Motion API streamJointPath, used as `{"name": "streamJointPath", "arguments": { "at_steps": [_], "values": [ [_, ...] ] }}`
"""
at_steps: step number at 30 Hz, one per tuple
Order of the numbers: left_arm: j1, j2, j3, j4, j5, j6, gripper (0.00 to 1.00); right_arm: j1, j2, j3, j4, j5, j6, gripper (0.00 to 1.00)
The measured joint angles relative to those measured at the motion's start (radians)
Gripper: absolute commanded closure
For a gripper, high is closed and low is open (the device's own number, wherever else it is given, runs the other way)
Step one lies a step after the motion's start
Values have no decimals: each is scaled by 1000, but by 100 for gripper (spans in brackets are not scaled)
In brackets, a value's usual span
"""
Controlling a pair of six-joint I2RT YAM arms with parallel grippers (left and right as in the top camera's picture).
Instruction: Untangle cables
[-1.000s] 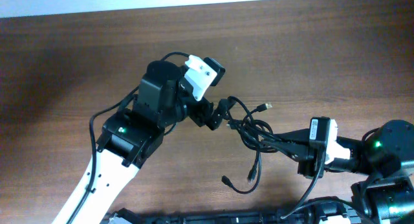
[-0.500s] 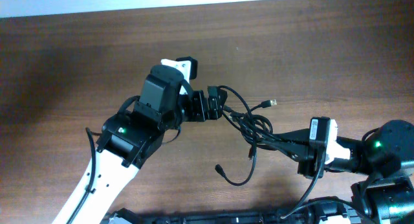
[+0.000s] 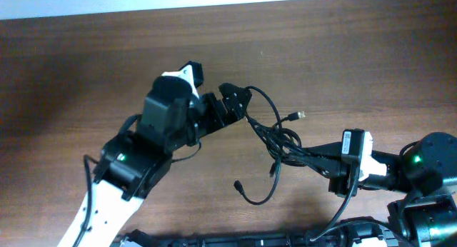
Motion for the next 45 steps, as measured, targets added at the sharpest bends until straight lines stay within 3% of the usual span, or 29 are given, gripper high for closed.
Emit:
{"name": "streamJointPath", "arguments": {
  "at_steps": [4,6,17,23,31,45],
  "values": [
    [0,-72,0,8,-1,8,1,0,0,0,-1,-3,0,96],
    [0,-106,0,8,-1,72,1,0,0,0,-1,-4,0,96],
    [0,-109,0,-31,3,945,1,0,0,0,0,-4,0,96],
    [1,6,0,-49,241,1234,1,0,0,0,1,-4,0,96],
    [-1,103,0,-12,419,1288,1,0,0,0,3,-4,0,96],
    [-36,186,0,34,435,1316,1,0,0,0,2,-4,0,96]
  ]
}}
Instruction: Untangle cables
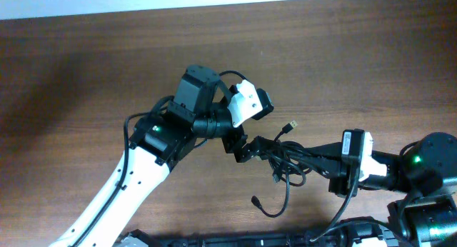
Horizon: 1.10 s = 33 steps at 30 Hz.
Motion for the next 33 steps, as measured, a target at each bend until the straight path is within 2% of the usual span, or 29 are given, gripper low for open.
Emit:
{"name": "streamJointPath", "arguments": {
  "at_steps": [9,16,21,25,26,27,29,30,31,33],
  "values": [
    [57,-52,0,-48,-57,37,1,0,0,0,0,0,0,96],
    [56,-85,0,-133,123,234,1,0,0,0,0,0,-1,96],
    [50,-85,0,-116,157,272,2,0,0,0,0,0,0,96],
    [-4,-76,0,-77,163,280,4,0,0,0,0,0,0,96],
    [-13,-67,0,-66,164,279,7,0,0,0,0,0,-1,96],
    [-17,-50,0,-57,164,280,21,0,0,0,0,0,-1,96],
    [-17,-34,0,-55,164,285,32,0,0,0,0,0,0,96],
    [-17,-32,0,-55,164,285,44,0,0,0,0,0,-1,96],
    [-17,-32,0,-55,165,288,48,0,0,0,0,0,0,96],
    [-17,-32,0,-55,167,289,44,0,0,0,0,0,0,96]
  ]
}}
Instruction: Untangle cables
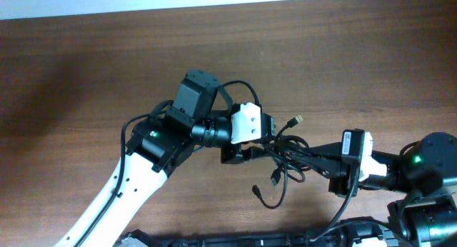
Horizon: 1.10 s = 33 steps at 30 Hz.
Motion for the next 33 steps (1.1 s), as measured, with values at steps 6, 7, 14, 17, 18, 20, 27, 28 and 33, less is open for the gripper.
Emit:
{"name": "streamJointPath", "arguments": {
  "at_steps": [6,7,14,17,18,20,27,28,33],
  "values": [
    [-10,0,0,3,0,-2,19,0,0,0,0,0,0,96],
    [-11,0,0,3,0,-2,19,0,0,0,0,0,0,96],
    [-11,0,0,3,3,101,19,0,0,0,0,0,0,96],
    [-11,0,0,3,61,182,18,0,0,0,0,0,0,96],
    [-11,0,0,3,76,201,14,0,0,0,0,0,0,96],
    [-11,0,0,6,106,229,13,0,0,0,0,0,0,96],
    [-63,0,0,10,136,279,17,0,0,0,0,0,0,96],
    [-63,0,0,10,136,283,37,0,0,0,0,0,0,96],
    [-63,0,1,-43,98,294,69,0,0,0,-1,-1,0,96]
  ]
}}
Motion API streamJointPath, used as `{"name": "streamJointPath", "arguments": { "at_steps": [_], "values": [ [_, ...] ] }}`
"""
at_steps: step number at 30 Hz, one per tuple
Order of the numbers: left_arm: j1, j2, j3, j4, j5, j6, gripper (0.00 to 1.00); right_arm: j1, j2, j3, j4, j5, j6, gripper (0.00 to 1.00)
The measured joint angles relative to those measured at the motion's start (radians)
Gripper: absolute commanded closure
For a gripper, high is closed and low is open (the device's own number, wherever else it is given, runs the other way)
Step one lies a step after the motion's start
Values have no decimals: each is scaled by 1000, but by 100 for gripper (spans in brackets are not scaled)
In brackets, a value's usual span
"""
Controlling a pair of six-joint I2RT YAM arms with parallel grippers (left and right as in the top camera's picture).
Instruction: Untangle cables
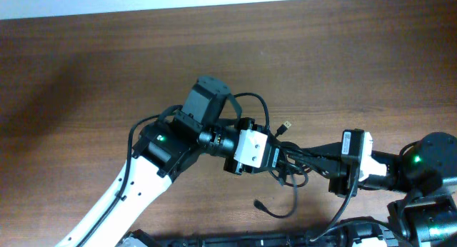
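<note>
A knot of thin black cables (291, 167) lies right of the table's middle. One end carries a small gold plug (285, 124), and another loose end (259, 204) curls toward the front edge. My left gripper (277, 158) is rolled onto its side with its white wrist camera facing up. Its fingers reach into the knot's left side, and the jaws are hidden under the wrist. My right gripper (308, 156) reaches in from the right and is shut on strands at the knot's right side.
The left arm (153, 168) crosses the table from the front left. The right arm's base (421, 172) stands at the right edge. Brown wooden tabletop (107, 61) spreads behind and to the left.
The left wrist has shifted right and rolled further, so its fingers now sit deeper in the knot. The loose end has slid a little toward the front. The right gripper has not moved.
At first the left gripper was at a strand stretched out to the back left of the knot. Then it was turned over at the knot's left edge and the cables lay bunched. Since then it has stood closer and more rolled each time. The right gripper kept its hold throughout.
</note>
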Motion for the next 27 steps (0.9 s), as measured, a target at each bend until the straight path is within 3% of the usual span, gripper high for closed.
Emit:
{"name": "streamJointPath", "arguments": {
  "at_steps": [8,9,11,12,17,27],
  "values": [
    [0,0,0,-92,-36,-1,78,0,0,0,-2,-3,0,96],
    [0,0,0,-94,-39,0,80,0,0,0,-2,-3,0,96],
    [0,0,0,-99,-47,0,99,0,0,0,-3,-3,0,96],
    [0,0,1,-106,-51,-3,100,0,0,0,-3,-7,1,96],
    [0,0,1,-117,-81,-21,100,0,0,-1,-6,-6,0,96],
    [2,0,2,-70,-160,-175,100,0,1,-6,-6,-2,0,96]
  ]
}}
